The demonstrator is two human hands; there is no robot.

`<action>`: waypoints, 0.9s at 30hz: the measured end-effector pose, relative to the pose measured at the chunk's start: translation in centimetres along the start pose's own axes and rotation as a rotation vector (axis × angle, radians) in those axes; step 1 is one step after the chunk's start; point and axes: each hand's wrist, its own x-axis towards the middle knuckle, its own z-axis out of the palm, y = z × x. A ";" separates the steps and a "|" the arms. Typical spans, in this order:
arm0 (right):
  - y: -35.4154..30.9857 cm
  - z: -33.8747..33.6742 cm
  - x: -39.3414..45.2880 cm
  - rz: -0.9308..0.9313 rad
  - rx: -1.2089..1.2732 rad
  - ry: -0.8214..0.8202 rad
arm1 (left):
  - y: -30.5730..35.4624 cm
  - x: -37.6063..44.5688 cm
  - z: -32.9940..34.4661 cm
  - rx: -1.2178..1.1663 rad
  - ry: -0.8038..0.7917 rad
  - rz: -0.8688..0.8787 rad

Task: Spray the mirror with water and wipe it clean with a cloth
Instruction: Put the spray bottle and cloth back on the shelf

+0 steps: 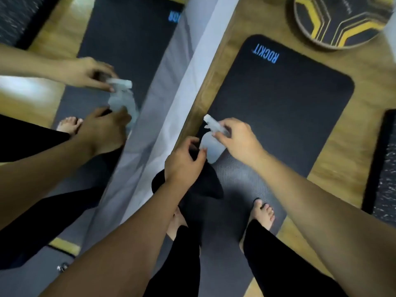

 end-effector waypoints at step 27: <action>-52.7 -61.7 -39.3 -0.921 0.130 0.427 | 65.9 -29.9 -51.2 -0.453 0.122 1.206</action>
